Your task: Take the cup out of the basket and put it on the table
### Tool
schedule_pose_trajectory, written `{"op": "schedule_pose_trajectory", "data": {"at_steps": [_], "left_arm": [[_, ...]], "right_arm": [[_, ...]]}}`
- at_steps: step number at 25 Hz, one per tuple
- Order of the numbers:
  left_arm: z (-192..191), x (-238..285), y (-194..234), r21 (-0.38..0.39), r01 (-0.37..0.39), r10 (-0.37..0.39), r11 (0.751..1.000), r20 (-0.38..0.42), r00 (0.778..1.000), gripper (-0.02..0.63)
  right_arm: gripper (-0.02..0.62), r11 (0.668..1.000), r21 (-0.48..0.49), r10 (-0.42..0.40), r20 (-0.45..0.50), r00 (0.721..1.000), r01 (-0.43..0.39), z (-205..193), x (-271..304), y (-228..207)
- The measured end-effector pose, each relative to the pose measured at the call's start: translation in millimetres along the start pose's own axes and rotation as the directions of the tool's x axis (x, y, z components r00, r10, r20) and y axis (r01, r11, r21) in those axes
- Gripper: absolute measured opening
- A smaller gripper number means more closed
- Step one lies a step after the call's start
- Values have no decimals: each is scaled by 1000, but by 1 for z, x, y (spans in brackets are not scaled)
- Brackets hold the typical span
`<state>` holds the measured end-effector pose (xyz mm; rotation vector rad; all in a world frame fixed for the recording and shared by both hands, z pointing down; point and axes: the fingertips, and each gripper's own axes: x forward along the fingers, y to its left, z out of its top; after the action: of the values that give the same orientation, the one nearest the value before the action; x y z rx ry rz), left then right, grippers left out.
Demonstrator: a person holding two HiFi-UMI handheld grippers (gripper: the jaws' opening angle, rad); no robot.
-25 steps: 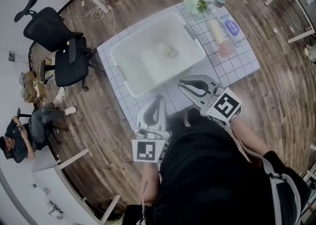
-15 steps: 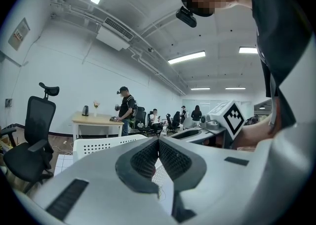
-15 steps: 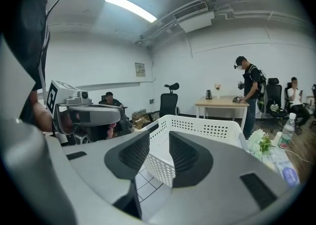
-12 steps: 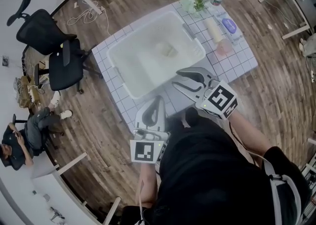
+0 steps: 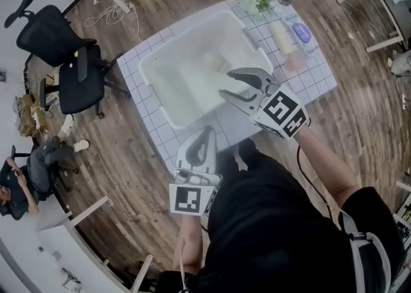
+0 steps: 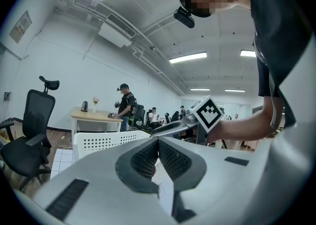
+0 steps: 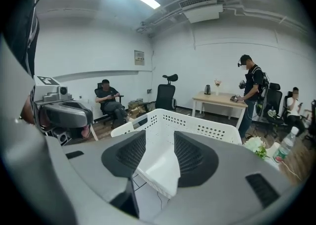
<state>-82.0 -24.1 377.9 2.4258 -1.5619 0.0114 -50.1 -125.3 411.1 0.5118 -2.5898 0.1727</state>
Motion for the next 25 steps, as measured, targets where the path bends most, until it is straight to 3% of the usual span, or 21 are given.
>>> {"op": "schedule_pose_trajectory", "data": {"at_steps": [7,18,25], "left_arm": [[-6,1,5,-13,1,-1,1000,-14,1000,9],[-12,7,13,-22,-6,5,1000,-35,999,9],[-13,11,21,-32,-16,15,999,-33,999,9]], "right_arm": [[209,999,-29,-17,-81,997,15,-3,27,-23],[242,1000,6,-27,-188,982,29,-21,77,-68],[261,998,56,18,-274,961,-3,-34,104,-86]]}}
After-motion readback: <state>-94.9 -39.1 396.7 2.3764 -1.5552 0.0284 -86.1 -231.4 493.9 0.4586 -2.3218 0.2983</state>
